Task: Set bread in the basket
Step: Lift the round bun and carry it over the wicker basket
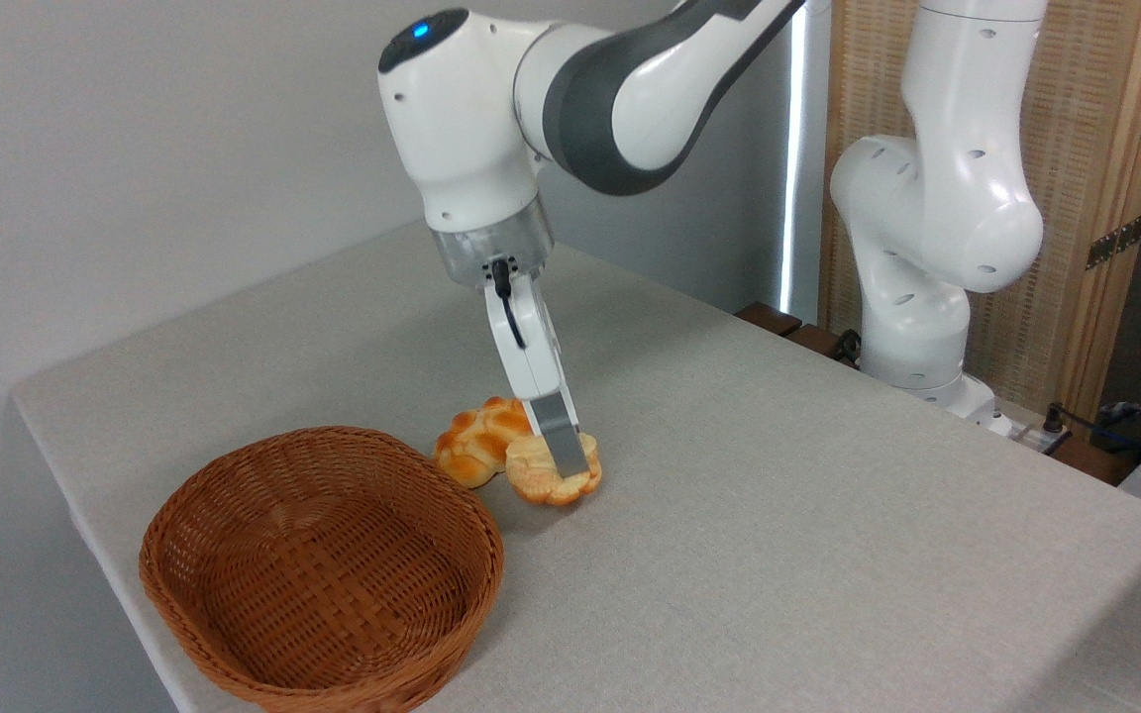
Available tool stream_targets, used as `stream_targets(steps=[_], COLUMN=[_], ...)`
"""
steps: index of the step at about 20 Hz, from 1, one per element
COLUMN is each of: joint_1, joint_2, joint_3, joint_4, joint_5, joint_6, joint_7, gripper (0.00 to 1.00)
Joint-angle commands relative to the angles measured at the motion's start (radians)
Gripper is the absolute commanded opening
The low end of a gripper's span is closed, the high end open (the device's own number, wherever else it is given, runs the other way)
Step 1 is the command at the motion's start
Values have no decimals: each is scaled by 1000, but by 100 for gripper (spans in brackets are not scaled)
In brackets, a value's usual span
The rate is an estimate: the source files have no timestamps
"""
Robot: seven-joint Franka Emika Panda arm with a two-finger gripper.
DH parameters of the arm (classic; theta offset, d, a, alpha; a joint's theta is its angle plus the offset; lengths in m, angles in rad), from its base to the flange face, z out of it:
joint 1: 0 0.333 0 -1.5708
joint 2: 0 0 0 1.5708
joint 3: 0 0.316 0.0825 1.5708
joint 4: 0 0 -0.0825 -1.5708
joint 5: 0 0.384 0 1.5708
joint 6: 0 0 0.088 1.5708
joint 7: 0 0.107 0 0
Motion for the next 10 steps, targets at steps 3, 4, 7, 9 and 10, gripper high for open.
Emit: stream_targets(steps=[3, 4, 7, 9, 10], joint_1=[-7, -6, -6, -4, -4], joint_2=[-23, -23, -16, -8, -4], joint_3=[17, 19, 39, 40, 40], joint_4=[94, 111, 151, 154, 152], joint_5=[-30, -53, -78, -99, -101], joint_6=[-52, -48, -2, 67, 105], joint_7=[-12, -15, -102, -138, -157], gripper=[49, 49, 51, 51, 51])
